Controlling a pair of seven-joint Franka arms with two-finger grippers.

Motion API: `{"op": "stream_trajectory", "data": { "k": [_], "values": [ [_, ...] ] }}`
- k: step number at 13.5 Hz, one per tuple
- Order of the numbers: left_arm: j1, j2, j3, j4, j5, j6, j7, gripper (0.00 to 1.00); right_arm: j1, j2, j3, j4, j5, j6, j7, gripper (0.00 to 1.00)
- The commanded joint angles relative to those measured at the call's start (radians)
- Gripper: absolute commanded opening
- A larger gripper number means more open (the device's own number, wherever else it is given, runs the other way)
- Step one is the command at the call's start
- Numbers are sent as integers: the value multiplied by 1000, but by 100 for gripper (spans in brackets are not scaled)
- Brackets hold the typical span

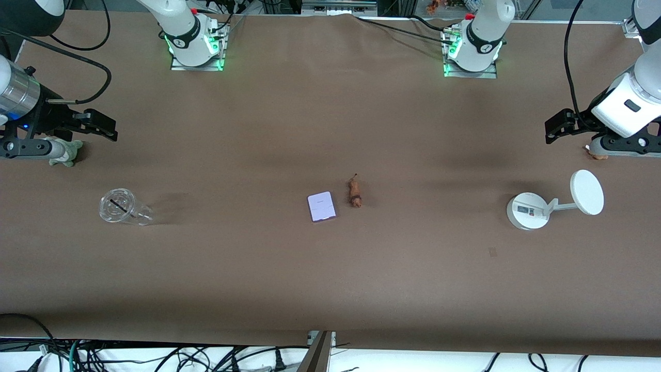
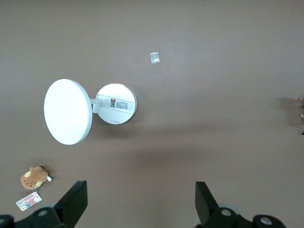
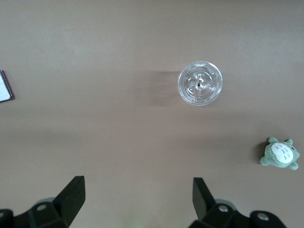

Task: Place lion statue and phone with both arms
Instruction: 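Reach the left gripper toward the small brown lion statue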

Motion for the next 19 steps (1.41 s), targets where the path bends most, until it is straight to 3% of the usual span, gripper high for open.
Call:
{"op": "stream_trajectory", "data": {
  "k": [1, 11, 14, 16, 19],
  "values": [
    [7, 7, -1, 19, -36, -16, 25, 100, -5, -7, 4, 9, 1, -16, 19, 100],
    [-2, 40, -2, 19, -38, -79, 27, 100, -5, -1, 6, -25, -1, -10, 15, 100],
    [-46, 98, -39, 20, -79, 0, 2, 100, -5, -1, 7, -52, -8, 10, 15, 100],
    [-85, 130, -70, 22, -84, 16, -133, 100, -5, -1, 7, -52, -7, 11, 15, 100],
    [-212, 216, -91, 20, -75, 143, -348, 100, -5, -1, 7, -51, -7, 11, 15, 100]
  ]
}}
